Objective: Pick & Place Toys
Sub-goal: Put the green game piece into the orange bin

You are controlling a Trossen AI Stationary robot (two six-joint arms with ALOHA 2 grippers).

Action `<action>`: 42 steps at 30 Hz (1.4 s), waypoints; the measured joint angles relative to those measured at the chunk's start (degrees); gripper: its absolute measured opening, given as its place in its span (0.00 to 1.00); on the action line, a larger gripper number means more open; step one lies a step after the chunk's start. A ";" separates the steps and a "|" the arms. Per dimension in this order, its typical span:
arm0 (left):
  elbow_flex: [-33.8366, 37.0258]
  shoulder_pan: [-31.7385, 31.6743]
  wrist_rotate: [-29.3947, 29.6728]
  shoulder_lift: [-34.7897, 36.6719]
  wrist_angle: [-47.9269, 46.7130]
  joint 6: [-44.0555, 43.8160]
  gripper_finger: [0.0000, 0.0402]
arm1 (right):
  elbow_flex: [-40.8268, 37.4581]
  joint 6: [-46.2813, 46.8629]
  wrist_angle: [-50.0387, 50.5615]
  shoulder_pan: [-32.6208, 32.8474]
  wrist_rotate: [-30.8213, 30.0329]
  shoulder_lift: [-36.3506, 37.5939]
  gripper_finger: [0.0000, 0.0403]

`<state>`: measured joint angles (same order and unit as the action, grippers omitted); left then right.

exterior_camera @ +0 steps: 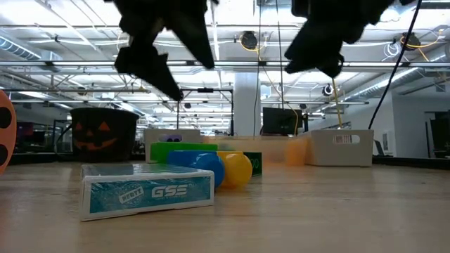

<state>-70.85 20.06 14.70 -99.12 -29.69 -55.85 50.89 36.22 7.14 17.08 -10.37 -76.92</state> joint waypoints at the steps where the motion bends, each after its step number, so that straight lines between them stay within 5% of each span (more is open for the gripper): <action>1: 0.00 -0.20 -0.71 -0.64 -0.52 -0.25 0.91 | -1.09 1.08 0.18 0.24 0.00 0.53 0.31; 12: 0.00 -3.19 -6.89 -1.95 -13.74 0.48 0.91 | -7.97 6.83 0.08 2.56 -0.14 7.06 0.31; 27: 0.00 -7.40 -14.25 -2.54 -11.60 6.88 0.91 | -9.04 6.61 0.37 2.54 -0.52 9.35 0.31; 42: -0.02 -7.57 -14.86 -3.45 -10.39 9.17 0.91 | -9.04 6.63 0.39 2.54 -0.35 9.35 0.31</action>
<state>-70.87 12.49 -0.16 -102.57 -40.08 -46.67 41.85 42.85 7.53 19.62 -10.72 -67.57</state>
